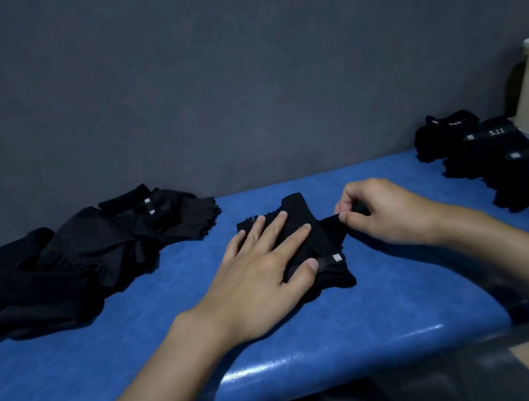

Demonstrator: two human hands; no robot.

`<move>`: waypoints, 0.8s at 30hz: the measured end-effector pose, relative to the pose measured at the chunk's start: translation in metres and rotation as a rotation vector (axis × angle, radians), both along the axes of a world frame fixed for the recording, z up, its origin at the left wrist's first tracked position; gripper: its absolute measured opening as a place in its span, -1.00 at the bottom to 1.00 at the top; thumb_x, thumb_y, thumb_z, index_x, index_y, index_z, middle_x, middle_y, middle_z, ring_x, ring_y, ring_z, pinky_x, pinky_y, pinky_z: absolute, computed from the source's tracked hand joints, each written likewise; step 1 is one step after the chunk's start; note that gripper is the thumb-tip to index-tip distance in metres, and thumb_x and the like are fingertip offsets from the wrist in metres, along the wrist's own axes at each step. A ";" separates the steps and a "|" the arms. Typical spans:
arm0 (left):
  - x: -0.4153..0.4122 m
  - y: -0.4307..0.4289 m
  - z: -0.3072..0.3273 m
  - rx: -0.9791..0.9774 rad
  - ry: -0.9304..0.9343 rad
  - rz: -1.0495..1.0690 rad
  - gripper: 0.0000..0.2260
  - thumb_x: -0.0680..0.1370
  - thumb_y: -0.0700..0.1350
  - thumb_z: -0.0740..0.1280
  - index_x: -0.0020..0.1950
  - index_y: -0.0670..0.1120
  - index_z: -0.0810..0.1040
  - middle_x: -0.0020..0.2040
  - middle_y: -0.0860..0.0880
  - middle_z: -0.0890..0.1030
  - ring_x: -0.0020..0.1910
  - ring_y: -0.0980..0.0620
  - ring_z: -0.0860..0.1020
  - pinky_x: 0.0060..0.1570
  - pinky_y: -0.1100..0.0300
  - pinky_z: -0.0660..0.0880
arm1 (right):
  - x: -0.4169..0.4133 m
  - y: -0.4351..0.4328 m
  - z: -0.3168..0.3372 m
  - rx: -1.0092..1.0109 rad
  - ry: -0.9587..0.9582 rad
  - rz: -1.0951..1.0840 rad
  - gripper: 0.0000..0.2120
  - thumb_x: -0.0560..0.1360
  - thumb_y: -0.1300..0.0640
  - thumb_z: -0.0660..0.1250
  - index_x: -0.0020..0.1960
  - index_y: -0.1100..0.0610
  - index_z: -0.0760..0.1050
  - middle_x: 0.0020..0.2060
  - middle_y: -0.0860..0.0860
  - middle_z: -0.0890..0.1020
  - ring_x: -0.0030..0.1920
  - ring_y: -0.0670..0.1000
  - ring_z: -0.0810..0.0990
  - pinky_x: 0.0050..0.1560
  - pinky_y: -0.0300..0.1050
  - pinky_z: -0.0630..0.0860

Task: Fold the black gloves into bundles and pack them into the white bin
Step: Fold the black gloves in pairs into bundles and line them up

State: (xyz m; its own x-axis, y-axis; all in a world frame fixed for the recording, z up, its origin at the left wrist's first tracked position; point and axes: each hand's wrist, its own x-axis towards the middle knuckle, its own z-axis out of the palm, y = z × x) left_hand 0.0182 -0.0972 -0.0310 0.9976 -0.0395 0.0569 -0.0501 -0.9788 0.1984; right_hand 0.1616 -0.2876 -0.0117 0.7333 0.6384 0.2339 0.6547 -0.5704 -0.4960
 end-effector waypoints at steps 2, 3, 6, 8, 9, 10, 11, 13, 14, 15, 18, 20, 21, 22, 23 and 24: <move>0.000 0.000 0.000 0.004 0.005 -0.002 -0.33 0.47 0.39 -0.23 0.59 0.30 -0.05 0.63 0.14 -0.17 0.59 0.11 -0.26 0.56 0.00 -0.21 | 0.001 -0.002 0.001 -0.052 -0.024 -0.007 -0.93 0.52 0.15 0.32 -0.14 0.08 0.52 -0.17 -0.06 0.64 -0.13 -0.07 0.59 -0.06 -0.14 0.53; 0.000 0.000 0.000 0.004 0.006 -0.002 -0.31 0.45 0.39 -0.25 0.59 0.30 -0.05 0.63 0.15 -0.18 0.59 0.11 -0.27 0.56 0.00 -0.21 | 0.001 -0.002 0.002 -0.075 -0.029 -0.010 -0.94 0.53 0.16 0.31 -0.12 0.10 0.53 -0.19 -0.07 0.63 -0.15 -0.08 0.58 -0.10 -0.18 0.51; -0.001 0.000 0.000 0.000 0.007 -0.003 -0.38 0.53 0.36 -0.17 0.60 0.29 -0.04 0.63 0.14 -0.18 0.59 0.11 -0.27 0.56 -0.01 -0.21 | 0.000 -0.001 0.003 -0.107 -0.025 0.017 -0.95 0.51 0.17 0.32 -0.13 0.09 0.52 -0.19 -0.10 0.60 -0.17 -0.12 0.54 -0.18 -0.33 0.42; 0.000 0.000 0.000 -0.006 0.001 -0.008 -0.41 0.56 0.33 -0.12 0.60 0.28 -0.02 0.63 0.14 -0.17 0.59 0.11 -0.27 0.56 -0.01 -0.20 | -0.001 0.001 0.004 -0.027 -0.044 0.043 -0.96 0.50 0.16 0.35 -0.11 0.06 0.50 -0.13 -0.13 0.57 -0.11 -0.17 0.53 -0.14 -0.38 0.37; 0.000 0.001 -0.001 -0.010 -0.003 -0.010 -0.40 0.56 0.33 -0.11 0.60 0.27 -0.02 0.64 0.14 -0.16 0.59 0.12 -0.26 0.56 -0.01 -0.20 | -0.003 0.004 0.004 0.041 -0.041 0.057 -0.94 0.51 0.15 0.36 -0.07 0.03 0.48 -0.09 -0.16 0.55 -0.08 -0.23 0.52 -0.14 -0.40 0.36; 0.001 0.001 -0.001 -0.015 -0.013 -0.011 -0.39 0.55 0.34 -0.10 0.60 0.26 -0.01 0.64 0.14 -0.15 0.59 0.13 -0.25 0.57 0.00 -0.19 | -0.006 0.006 0.004 0.109 -0.023 0.079 -0.89 0.51 0.14 0.36 0.00 0.00 0.48 -0.04 -0.19 0.55 -0.04 -0.29 0.50 -0.14 -0.42 0.34; 0.001 0.001 -0.001 -0.030 -0.029 -0.011 -0.39 0.55 0.34 -0.08 0.60 0.23 0.01 0.64 0.14 -0.14 0.59 0.14 -0.23 0.57 0.01 -0.18 | -0.009 0.010 0.004 0.161 -0.004 0.116 -0.84 0.51 0.14 0.36 0.06 -0.03 0.48 0.01 -0.22 0.54 0.04 -0.32 0.48 -0.09 -0.44 0.34; 0.001 0.003 -0.002 -0.133 -0.072 0.009 -0.38 0.58 0.34 0.03 0.60 0.16 0.07 0.64 0.14 -0.06 0.60 0.15 -0.12 0.57 0.04 -0.10 | -0.014 0.017 0.002 0.189 0.011 0.205 -0.78 0.52 0.15 0.37 0.15 -0.02 0.53 0.12 -0.20 0.56 0.19 -0.26 0.45 0.11 -0.44 0.32; 0.002 0.005 -0.001 -0.233 -0.106 0.035 -0.36 0.55 0.34 0.08 0.59 0.13 0.12 0.63 0.14 0.01 0.60 0.13 -0.03 0.57 0.06 -0.03 | -0.016 0.021 0.001 0.178 0.008 0.246 -0.78 0.51 0.17 0.38 0.15 0.02 0.56 0.15 -0.16 0.57 0.23 -0.22 0.45 0.20 -0.40 0.32; 0.002 0.008 0.001 -0.338 -0.145 0.066 -0.34 0.52 0.36 0.08 0.57 0.10 0.19 0.61 0.13 0.09 0.58 0.12 0.06 0.56 0.07 0.05 | -0.017 0.023 0.000 0.163 0.009 0.273 -0.79 0.51 0.18 0.39 0.14 0.07 0.58 0.16 -0.12 0.57 0.24 -0.18 0.46 0.26 -0.34 0.33; 0.003 0.021 0.004 -0.383 -0.206 0.113 -0.39 0.53 0.26 0.03 0.53 0.03 0.31 0.57 0.12 0.23 0.56 0.17 0.13 0.54 0.12 0.09 | -0.017 0.024 -0.003 0.092 0.042 0.273 -0.78 0.53 0.11 0.37 0.17 0.10 0.59 0.17 -0.10 0.56 0.24 -0.14 0.47 0.33 -0.22 0.34; 0.001 0.027 0.005 -0.241 -0.162 0.108 -0.38 0.53 0.25 -0.01 0.56 0.05 0.26 0.59 0.14 0.20 0.58 0.22 0.04 0.55 0.11 0.04 | -0.016 0.023 -0.003 0.023 0.070 0.257 -0.70 0.54 0.03 0.34 0.25 0.08 0.54 0.23 -0.13 0.52 0.28 -0.14 0.45 0.38 -0.13 0.33; 0.000 0.029 0.004 -0.188 -0.124 0.105 -0.35 0.52 0.27 -0.02 0.57 0.06 0.23 0.60 0.16 0.16 0.58 0.24 0.00 0.56 0.10 0.00 | -0.015 0.022 -0.004 -0.021 0.075 0.248 -0.64 0.55 -0.02 0.32 0.31 0.06 0.51 0.28 -0.14 0.48 0.32 -0.14 0.42 0.41 -0.07 0.30; -0.001 0.029 0.004 -0.148 -0.088 0.101 -0.33 0.51 0.29 -0.03 0.59 0.07 0.19 0.61 0.17 0.12 0.58 0.25 -0.04 0.56 0.10 -0.03 | -0.016 0.022 -0.004 -0.079 0.069 0.237 -0.59 0.56 -0.07 0.29 0.37 0.04 0.45 0.35 -0.16 0.43 0.37 -0.13 0.37 0.44 -0.02 0.26; -0.001 0.029 0.003 -0.112 -0.062 0.094 -0.30 0.50 0.32 -0.05 0.60 0.07 0.15 0.62 0.17 0.08 0.58 0.26 -0.07 0.57 0.10 -0.05 | -0.016 0.021 -0.005 -0.154 0.052 0.229 -0.54 0.57 -0.10 0.25 0.43 0.02 0.39 0.41 -0.17 0.37 0.43 -0.12 0.30 0.48 0.01 0.19; -0.002 0.029 0.003 -0.073 -0.046 0.086 -0.26 0.48 0.34 -0.08 0.62 0.06 0.12 0.62 0.17 0.05 0.58 0.26 -0.09 0.57 0.10 -0.07 | -0.017 0.021 -0.005 -0.237 0.031 0.227 -0.50 0.59 -0.13 0.19 0.48 -0.01 0.30 0.47 -0.18 0.29 0.48 -0.12 0.21 0.50 0.01 0.10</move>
